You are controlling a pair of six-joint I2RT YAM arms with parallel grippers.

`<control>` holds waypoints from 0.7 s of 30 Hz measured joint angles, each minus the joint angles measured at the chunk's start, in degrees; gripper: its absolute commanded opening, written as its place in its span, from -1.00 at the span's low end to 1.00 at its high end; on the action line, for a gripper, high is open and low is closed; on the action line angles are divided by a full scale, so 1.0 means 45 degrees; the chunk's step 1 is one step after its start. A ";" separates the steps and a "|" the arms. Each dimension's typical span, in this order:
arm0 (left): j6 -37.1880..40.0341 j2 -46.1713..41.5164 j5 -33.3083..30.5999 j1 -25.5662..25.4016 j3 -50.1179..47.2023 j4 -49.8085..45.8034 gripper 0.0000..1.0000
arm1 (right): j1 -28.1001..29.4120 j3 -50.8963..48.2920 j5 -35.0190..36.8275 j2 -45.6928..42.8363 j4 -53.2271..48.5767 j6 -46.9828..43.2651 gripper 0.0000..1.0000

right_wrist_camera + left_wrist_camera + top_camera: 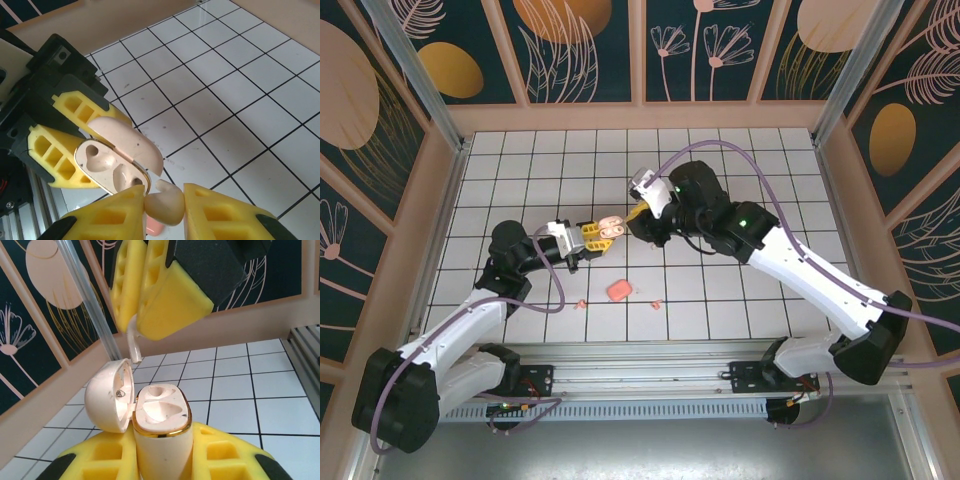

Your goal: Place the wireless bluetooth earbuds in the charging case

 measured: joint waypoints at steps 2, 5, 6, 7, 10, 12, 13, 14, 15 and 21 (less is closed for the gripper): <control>0.0384 -0.0243 -0.0044 0.0000 -0.0024 -0.0010 -0.70 | -0.0005 -0.0763 -0.0005 -0.0670 0.0471 0.0316 -0.51; 0.1171 -0.0631 -0.0126 0.0000 -0.0029 -0.0078 -0.70 | -0.0005 -0.1506 -0.0034 -0.1477 0.0860 0.0777 -0.51; 0.1389 -0.0695 -0.0136 0.0000 -0.0029 -0.0117 -0.70 | -0.0005 -0.1593 -0.0049 -0.1603 0.0952 0.0908 -0.51; 0.1651 -0.0748 -0.0180 0.0000 -0.0029 -0.0204 -0.69 | -0.0005 -0.1642 -0.0073 -0.1676 0.1054 0.1059 -0.52; 0.2249 -0.0767 -0.0291 0.0000 -0.0034 -0.0393 -0.69 | 0.0000 -0.1719 -0.0253 -0.1710 0.1452 0.1428 -0.52; 0.2531 -0.0767 -0.0325 0.0000 -0.0034 -0.0491 -0.69 | 0.0010 -0.1783 -0.0316 -0.1710 0.1574 0.1647 -0.52; 0.2642 -0.0772 -0.0335 0.0000 -0.0034 -0.0549 -0.69 | 0.0010 -0.1821 -0.0364 -0.1710 0.1651 0.1744 -0.52; 0.2701 -0.0772 -0.0350 0.0000 -0.0034 -0.0583 -0.69 | 0.0015 -0.1855 -0.0403 -0.1710 0.1710 0.1817 -0.52; 0.2778 -0.0772 -0.0359 0.0000 -0.0034 -0.0617 -0.69 | 0.0024 -0.1909 -0.0476 -0.1710 0.1826 0.1914 -0.52; 0.2861 -0.0772 -0.0364 0.0000 -0.0044 -0.0651 -0.70 | 0.0097 -0.2021 -0.0865 -0.1554 0.2327 0.2327 -0.52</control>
